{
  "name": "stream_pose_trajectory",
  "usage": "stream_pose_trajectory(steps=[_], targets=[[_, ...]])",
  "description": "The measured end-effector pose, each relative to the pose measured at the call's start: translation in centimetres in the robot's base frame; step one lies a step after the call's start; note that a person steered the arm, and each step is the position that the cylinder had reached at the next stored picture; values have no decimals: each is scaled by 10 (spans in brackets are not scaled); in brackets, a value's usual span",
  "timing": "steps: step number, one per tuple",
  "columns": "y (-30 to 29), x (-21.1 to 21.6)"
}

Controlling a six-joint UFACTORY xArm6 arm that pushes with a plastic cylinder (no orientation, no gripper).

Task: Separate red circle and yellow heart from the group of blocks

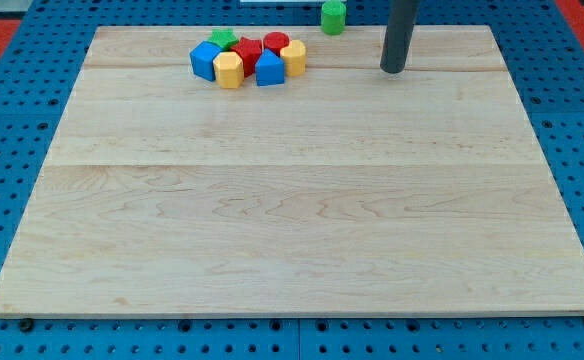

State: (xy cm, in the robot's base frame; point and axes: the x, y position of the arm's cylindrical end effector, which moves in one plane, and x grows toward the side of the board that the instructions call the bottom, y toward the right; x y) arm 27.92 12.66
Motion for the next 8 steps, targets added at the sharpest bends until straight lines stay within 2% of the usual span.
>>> stream_pose_trajectory(steps=[1,2,3,5,8], targets=[[-11,6],[-25,35],[-123,40],[-130,-12],[-120,-34]])
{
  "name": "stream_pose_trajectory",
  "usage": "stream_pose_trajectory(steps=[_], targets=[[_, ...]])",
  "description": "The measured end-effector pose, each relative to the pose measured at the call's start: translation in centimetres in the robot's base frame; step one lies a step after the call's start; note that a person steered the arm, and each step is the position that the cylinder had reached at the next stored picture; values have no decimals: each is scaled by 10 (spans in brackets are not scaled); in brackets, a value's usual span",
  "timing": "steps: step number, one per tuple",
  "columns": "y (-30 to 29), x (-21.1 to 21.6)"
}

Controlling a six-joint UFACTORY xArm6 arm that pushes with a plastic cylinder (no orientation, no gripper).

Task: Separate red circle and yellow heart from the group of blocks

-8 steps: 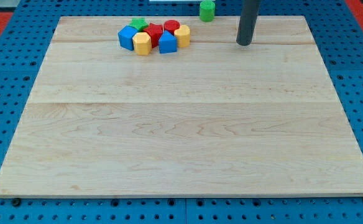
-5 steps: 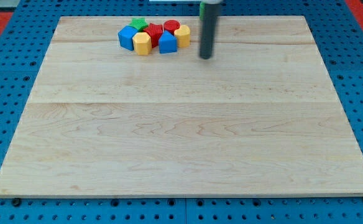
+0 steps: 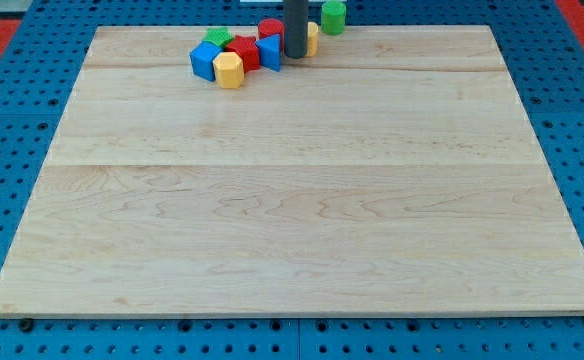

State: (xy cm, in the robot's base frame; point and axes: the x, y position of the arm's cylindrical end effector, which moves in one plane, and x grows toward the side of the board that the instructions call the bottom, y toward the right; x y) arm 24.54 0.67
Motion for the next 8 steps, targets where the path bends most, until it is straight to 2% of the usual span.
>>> stream_pose_trajectory(steps=[3,5,6,8], targets=[[54,1],[-46,3],[-66,-9],[11,-26]])
